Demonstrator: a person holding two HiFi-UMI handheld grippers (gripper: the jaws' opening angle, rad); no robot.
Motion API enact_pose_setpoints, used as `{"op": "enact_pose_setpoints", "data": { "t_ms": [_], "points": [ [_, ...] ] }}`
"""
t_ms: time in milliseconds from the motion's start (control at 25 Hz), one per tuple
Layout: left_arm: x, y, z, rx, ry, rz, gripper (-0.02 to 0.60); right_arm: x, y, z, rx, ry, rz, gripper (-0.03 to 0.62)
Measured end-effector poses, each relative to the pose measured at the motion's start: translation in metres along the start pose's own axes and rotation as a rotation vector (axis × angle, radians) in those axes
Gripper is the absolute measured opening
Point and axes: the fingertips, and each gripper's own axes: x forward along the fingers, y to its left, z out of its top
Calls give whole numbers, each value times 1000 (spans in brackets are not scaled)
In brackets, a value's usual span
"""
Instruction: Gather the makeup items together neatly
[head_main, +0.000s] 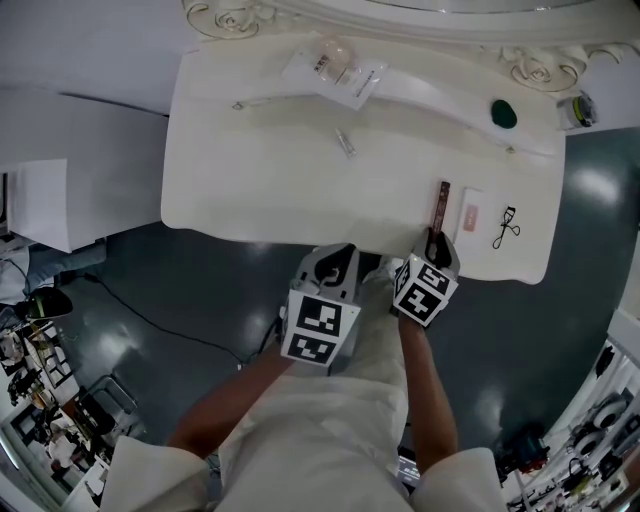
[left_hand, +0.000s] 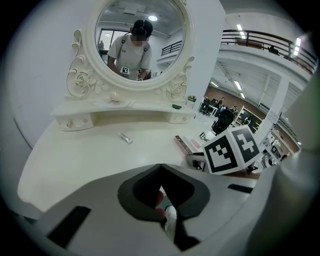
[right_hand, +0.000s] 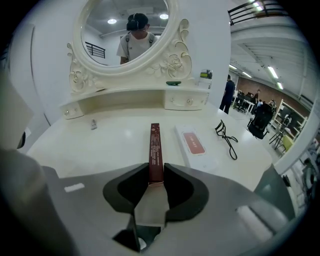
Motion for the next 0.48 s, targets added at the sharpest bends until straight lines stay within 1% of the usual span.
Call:
{"op": "enact_pose_setpoints", "data": {
  "t_ms": [240,360,480],
  "points": [
    [-4,4,1,-9,-4,6,5,0,0,0,8,8,-40,91],
    [-6,5,0,-12,-6,6,5,0,0,-1,16,17,-39,92],
    [-9,3,1,-13,-11,5,5,0,0,-1,-7,22,-28,92]
  ]
}}
